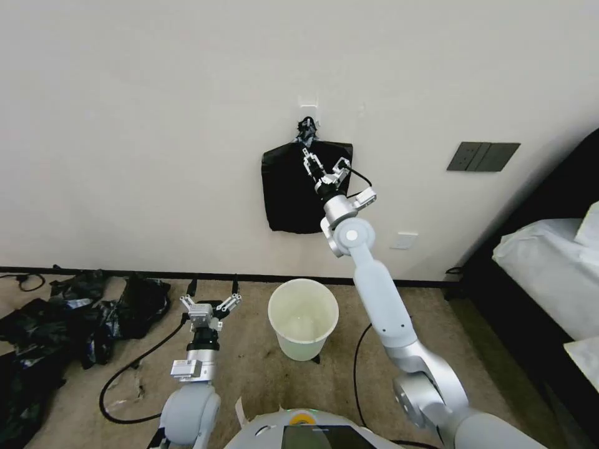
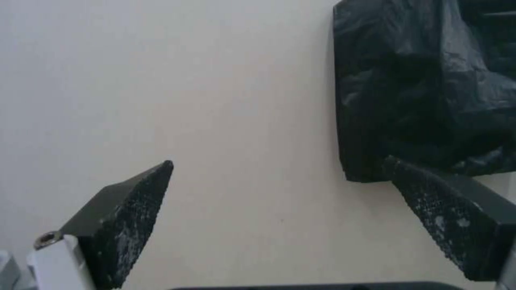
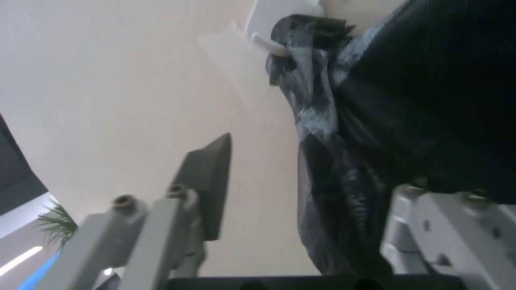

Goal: Place a trash bag onto the trash bin.

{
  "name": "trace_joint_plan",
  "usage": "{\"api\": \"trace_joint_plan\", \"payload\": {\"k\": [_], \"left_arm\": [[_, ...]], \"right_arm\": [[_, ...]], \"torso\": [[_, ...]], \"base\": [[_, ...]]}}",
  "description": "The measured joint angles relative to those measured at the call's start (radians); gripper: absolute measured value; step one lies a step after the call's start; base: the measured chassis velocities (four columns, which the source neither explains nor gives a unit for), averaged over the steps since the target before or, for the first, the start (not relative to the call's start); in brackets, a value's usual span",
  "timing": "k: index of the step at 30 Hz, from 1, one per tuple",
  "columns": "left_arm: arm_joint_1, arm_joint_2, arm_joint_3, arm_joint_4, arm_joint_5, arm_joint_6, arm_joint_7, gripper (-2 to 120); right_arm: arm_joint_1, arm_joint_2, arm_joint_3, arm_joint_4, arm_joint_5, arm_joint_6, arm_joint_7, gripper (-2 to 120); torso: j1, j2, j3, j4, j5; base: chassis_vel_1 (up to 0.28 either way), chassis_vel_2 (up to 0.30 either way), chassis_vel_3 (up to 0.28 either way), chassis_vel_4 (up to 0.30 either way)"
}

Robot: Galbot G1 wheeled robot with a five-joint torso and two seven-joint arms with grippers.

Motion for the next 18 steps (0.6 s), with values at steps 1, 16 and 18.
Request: {"api": "trace_joint_plan", "payload": {"k": [1, 16, 18], "left_arm": [[-0.001, -0.001, 0.001, -0.001, 0.0, 0.0, 0.0, 100], [-0.001, -0.003, -0.003, 0.002, -0.007, -0.002, -0.001, 100], [-0.001, 0.0, -0.004, 0.005, -0.009, -0.003, -0.001, 100]], "right_arm": [[0.013, 0.003, 0.002, -0.013, 0.006, -0.001, 0.0, 55], [0.038, 0.017, 0.016, -0.043, 0.018, -0.006, -0.003, 100], [0.025, 0.014, 0.021, -0.034, 0.013, -0.006, -0.006, 100]], "torso": [[0.0, 0.0, 0.0, 0.0, 0.0], [0.0, 0.0, 0.0, 0.0, 0.0001], [0.0, 0.0, 0.0, -0.0002, 0.0]], "base": [[0.0, 0.0, 0.0, 0.0], [0.0, 0.0, 0.0, 0.0], [0.0, 0.0, 0.0, 0.0]]}}
